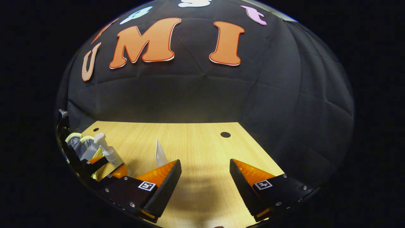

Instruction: First open the suitcase, pack the skin care products into it, and then close the suitcase.

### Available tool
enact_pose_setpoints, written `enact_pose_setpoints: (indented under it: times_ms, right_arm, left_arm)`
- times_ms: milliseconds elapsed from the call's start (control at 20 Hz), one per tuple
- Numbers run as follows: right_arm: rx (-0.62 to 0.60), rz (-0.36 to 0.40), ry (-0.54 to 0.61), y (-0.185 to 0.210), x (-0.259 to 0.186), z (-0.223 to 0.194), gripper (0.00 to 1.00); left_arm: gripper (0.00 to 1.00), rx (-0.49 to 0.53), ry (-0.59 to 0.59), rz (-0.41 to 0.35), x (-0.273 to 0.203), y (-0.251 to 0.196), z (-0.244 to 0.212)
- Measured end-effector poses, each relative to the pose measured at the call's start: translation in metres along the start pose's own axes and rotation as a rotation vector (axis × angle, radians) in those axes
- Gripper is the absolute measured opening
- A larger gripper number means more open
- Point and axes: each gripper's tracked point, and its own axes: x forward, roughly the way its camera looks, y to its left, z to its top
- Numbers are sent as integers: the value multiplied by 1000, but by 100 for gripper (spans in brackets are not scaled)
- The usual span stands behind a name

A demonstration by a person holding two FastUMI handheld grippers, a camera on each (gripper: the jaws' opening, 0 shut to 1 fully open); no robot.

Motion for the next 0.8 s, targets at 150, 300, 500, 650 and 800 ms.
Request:
enact_pose_setpoints:
  times_ms: [150,300,500,650,800]
  right_arm:
    - [-7,-19,11,-8,3,-3,97]
    - [0,-21,23,-10,4,-8,97]
    - [5,-10,30,-7,3,-12,97]
    - [13,15,21,1,-2,-8,98]
    - [43,48,10,14,-13,0,98]
  left_arm:
    - [99,-34,10,2,16,0,-5]
    - [86,27,5,70,22,13,-4]
    - [60,24,-9,36,32,9,0]
    - [59,-2,33,2,19,4,2]
    - [59,3,48,-33,-4,3,20]
